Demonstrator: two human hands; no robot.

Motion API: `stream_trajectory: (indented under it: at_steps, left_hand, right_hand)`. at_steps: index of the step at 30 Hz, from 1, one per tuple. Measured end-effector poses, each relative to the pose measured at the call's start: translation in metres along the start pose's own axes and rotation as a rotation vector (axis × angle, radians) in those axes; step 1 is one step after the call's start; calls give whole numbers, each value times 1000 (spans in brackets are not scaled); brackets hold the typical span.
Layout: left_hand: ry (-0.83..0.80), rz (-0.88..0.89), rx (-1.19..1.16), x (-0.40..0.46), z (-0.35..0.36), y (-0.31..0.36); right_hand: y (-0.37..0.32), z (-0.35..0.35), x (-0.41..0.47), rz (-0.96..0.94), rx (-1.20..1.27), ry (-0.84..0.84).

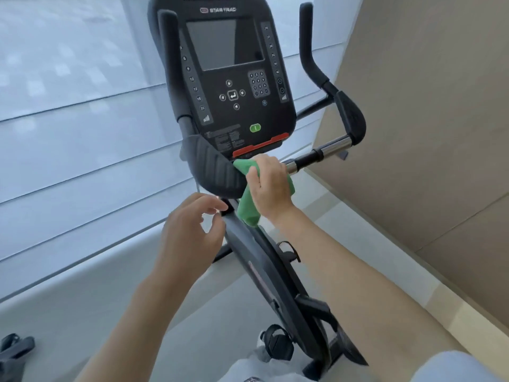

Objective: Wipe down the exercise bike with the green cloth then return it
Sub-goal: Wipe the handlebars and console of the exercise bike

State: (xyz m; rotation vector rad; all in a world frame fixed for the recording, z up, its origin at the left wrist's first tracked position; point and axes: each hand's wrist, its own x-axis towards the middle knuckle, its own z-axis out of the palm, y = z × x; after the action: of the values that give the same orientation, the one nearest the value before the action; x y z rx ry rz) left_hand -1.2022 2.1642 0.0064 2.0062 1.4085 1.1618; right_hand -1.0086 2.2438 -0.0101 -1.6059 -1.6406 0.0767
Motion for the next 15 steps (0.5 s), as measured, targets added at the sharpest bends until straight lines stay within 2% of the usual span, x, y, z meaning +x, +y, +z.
stream_trajectory:
  at_steps: [5,10,12,15]
  left_hand:
    - [-69,-67,-125,-40,-12,-15]
    - [-268,-51,-197,-69,-8,-16]
    - [-340,-28,-199,-80,2,-8]
    - [-414,16,-197,-100,26,13]
  right_hand:
    - [-41,-10,-58,176,357,-92]
    - [-53,-32,-124,223,329,-174]
    - [-45,-49,-143,304,303,-206]
    - [-26,-85,-173,432,270,-156]
